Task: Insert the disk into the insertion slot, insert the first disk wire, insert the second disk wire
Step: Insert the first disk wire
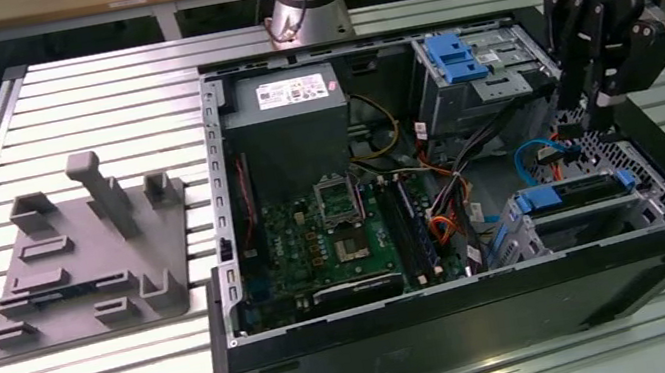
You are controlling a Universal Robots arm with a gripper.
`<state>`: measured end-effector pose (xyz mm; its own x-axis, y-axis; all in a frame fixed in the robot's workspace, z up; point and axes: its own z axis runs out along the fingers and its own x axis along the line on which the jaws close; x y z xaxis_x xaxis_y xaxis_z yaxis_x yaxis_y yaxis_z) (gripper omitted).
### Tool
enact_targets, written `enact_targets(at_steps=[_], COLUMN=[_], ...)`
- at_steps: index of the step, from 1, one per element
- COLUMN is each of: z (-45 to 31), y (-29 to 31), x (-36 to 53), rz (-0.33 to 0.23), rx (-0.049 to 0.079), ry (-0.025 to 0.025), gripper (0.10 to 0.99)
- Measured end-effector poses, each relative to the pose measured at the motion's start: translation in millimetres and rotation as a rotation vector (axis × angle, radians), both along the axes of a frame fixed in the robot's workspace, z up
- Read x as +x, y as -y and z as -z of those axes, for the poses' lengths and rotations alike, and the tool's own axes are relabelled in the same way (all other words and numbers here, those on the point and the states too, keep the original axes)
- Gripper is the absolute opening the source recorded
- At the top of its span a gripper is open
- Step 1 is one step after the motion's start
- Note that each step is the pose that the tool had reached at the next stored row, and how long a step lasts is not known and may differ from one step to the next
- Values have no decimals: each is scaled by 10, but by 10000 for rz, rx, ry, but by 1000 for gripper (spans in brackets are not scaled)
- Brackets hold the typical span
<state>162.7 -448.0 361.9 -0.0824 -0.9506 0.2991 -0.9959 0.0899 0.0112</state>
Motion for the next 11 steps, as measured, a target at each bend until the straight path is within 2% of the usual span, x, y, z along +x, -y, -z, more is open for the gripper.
enact_targets(at_steps=[3,11], z=[41,142], y=[-11,-148], x=[55,55], rz=[-2,23], rx=[0,-129], ry=[-67,-78], gripper=[498,498])
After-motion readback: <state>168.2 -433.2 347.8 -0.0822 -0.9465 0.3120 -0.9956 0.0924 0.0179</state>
